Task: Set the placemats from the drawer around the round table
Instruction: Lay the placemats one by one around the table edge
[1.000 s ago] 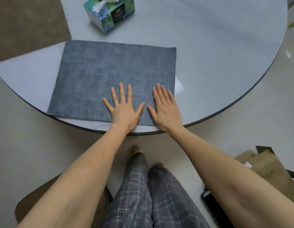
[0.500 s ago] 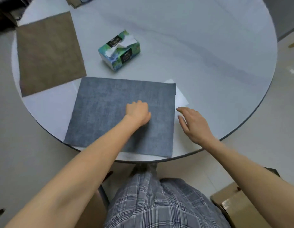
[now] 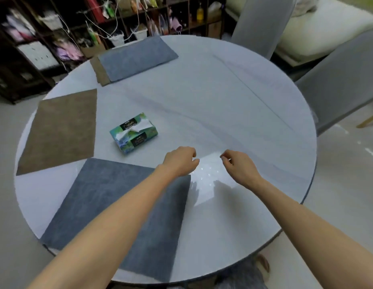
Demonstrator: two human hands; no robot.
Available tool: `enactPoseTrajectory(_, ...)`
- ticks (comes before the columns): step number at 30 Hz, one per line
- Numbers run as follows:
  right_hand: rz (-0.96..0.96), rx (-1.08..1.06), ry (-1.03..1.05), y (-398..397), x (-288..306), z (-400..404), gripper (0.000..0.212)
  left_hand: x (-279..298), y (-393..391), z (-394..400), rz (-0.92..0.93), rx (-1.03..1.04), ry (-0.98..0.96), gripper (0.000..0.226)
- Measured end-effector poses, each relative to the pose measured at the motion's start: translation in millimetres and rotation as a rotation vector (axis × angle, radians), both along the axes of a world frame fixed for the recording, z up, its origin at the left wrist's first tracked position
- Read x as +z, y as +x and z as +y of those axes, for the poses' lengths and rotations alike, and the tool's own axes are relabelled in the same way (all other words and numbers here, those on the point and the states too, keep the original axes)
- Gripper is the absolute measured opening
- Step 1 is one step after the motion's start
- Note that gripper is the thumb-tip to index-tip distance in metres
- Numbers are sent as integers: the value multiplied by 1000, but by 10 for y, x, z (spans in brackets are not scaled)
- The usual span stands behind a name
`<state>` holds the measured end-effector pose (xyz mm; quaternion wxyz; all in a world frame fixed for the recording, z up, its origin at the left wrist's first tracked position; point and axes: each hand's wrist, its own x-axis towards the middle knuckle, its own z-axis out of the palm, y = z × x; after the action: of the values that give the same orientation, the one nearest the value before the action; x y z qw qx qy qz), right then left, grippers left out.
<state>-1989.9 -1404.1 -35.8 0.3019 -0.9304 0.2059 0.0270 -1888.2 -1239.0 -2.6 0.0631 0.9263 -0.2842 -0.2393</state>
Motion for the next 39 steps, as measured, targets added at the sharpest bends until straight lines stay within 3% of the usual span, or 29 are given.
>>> enactPoseTrajectory(8, 7, 143, -90, -95, 308, -1134, 25, 238, -357, -1375, -55, 77, 1, 34)
enactPoseTrajectory(14, -61, 338, -82, 178, 559, -871, 28, 452, -229, -1262, -117, 182, 5, 35)
enactPoseTrajectory(20, -15, 525, -136, 357, 561, 281, 26, 427, -262, 107, -121, 332, -14, 36)
enactPoseTrajectory(30, 77, 719, -234, 808, 476, 3247, 26, 418, -314, 3807, -128, 574, -33, 28)
enactPoseTrajectory(34, 110, 699, -253, 1027, 398, 3861, 24, 325, -15, 4449, -87, 590, -73, 31)
enactPoseTrajectory(39, 73, 633, -280, 1556, 366, 4185, 25, 291, 581, 4567, -82, 493, -41, 34)
